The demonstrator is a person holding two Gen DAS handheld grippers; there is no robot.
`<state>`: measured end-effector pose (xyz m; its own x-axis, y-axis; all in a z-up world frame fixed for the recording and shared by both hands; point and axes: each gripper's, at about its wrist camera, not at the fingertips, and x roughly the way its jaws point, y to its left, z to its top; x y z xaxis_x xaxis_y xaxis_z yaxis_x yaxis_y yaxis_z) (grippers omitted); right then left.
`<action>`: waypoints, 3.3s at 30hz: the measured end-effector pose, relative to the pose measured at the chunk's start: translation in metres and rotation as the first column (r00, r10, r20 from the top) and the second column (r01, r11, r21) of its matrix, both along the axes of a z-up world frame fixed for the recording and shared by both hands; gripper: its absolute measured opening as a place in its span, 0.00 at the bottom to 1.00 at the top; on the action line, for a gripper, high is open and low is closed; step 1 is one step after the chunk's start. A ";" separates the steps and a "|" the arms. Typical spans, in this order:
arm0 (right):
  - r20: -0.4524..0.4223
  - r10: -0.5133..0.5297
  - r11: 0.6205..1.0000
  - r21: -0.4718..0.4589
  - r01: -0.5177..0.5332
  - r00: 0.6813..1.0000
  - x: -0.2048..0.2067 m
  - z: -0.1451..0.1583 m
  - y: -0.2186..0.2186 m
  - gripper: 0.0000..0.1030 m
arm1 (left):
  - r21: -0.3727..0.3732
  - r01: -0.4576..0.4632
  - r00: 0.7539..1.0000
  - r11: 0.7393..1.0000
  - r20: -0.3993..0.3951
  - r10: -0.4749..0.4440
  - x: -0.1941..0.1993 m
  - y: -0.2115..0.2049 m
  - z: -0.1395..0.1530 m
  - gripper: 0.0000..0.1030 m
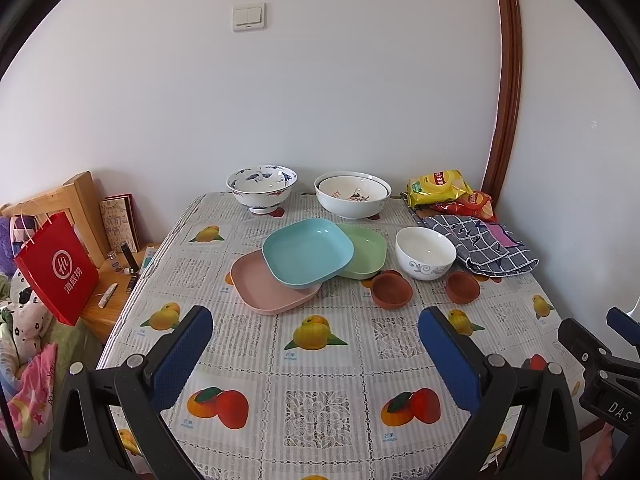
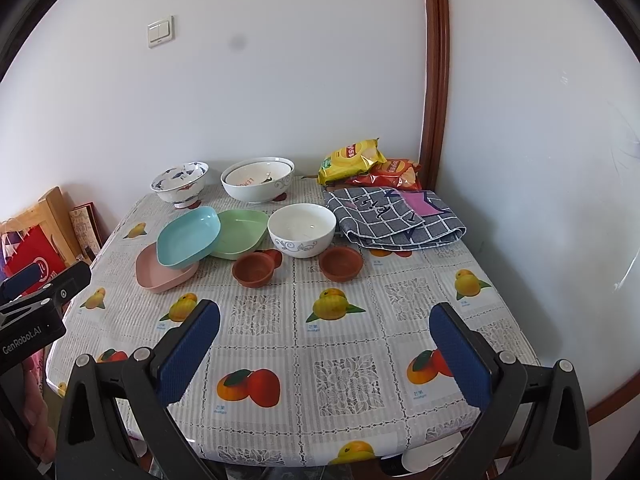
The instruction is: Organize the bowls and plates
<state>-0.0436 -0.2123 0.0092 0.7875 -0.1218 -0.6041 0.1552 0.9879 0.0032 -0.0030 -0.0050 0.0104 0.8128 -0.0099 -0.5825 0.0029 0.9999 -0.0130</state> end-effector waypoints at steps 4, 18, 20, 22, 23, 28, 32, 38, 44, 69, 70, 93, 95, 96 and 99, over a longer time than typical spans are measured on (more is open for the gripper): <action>-0.001 -0.002 1.000 0.003 0.002 1.000 -0.001 0.000 0.000 1.00 | 0.004 -0.001 1.000 1.000 0.000 0.001 0.000 0.000 0.001 1.00; -0.001 -0.006 1.000 0.008 0.006 1.000 -0.001 0.000 -0.001 1.00 | 0.008 -0.002 1.000 1.000 0.002 0.002 -0.001 -0.001 -0.001 1.00; -0.002 -0.007 1.000 0.009 0.007 1.000 -0.001 0.000 -0.001 1.00 | 0.008 -0.001 1.000 1.000 0.003 0.001 -0.001 -0.001 -0.002 1.00; -0.001 -0.007 1.000 0.008 0.007 1.000 -0.001 0.000 -0.002 1.00 | 0.008 -0.001 1.000 1.000 0.003 0.001 -0.001 -0.001 -0.002 1.00; -0.002 -0.007 1.000 0.008 0.007 1.000 -0.001 0.000 -0.001 1.00 | 0.008 -0.001 1.000 1.000 0.003 0.001 -0.001 -0.001 -0.002 1.00; -0.004 -0.005 1.000 0.008 0.005 1.000 -0.001 0.000 -0.003 1.00 | 0.013 0.002 1.000 1.000 0.001 -0.002 -0.001 -0.003 -0.004 1.00; -0.003 -0.006 1.000 0.009 0.006 1.000 -0.001 -0.001 -0.003 1.00 | 0.013 0.003 1.000 1.000 0.002 -0.003 -0.001 -0.003 -0.005 1.00; -0.004 -0.010 1.000 0.010 0.010 1.000 -0.001 -0.001 -0.003 1.00 | 0.008 0.011 1.000 1.000 0.000 -0.011 -0.002 -0.005 -0.006 1.00; -0.005 -0.013 1.000 0.010 0.013 1.000 -0.001 -0.001 -0.004 1.00 | 0.016 0.015 1.000 1.000 -0.006 -0.015 -0.002 -0.006 -0.007 1.00; -0.043 -0.014 0.999 0.048 0.016 0.999 0.051 -0.022 -0.004 1.00 | 0.017 0.037 0.995 0.999 -0.094 -0.036 0.050 0.005 -0.028 1.00; -0.055 -0.006 0.998 0.056 0.009 0.998 0.059 -0.025 -0.002 1.00 | 0.017 0.037 0.994 0.999 -0.105 -0.035 0.055 0.008 -0.031 1.00; -0.235 0.186 0.979 0.122 -0.161 0.954 0.268 -0.098 0.076 0.72 | 0.001 -0.017 0.959 1.000 -0.284 0.017 0.236 0.088 -0.104 0.74; -0.243 0.193 0.978 0.130 -0.166 0.951 0.280 -0.103 0.080 0.70 | -0.013 0.006 0.955 1.000 -0.295 -0.009 0.248 0.087 -0.111 0.68; -0.247 0.196 0.977 0.133 -0.167 0.949 0.285 -0.106 0.081 0.68 | -0.021 0.017 0.954 1.000 -0.299 -0.023 0.254 0.086 -0.114 0.66; -0.254 0.203 0.975 0.146 -0.170 0.946 0.297 -0.113 0.085 0.64 | -0.043 0.039 0.951 0.998 -0.305 -0.051 0.270 0.084 -0.123 0.57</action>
<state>0.2530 -0.1274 -0.1039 0.5981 0.0988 -0.7953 -0.0203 0.9939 0.1082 0.2668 0.0791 -0.1122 0.5936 -0.0678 -0.8019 0.0380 0.9977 -0.0562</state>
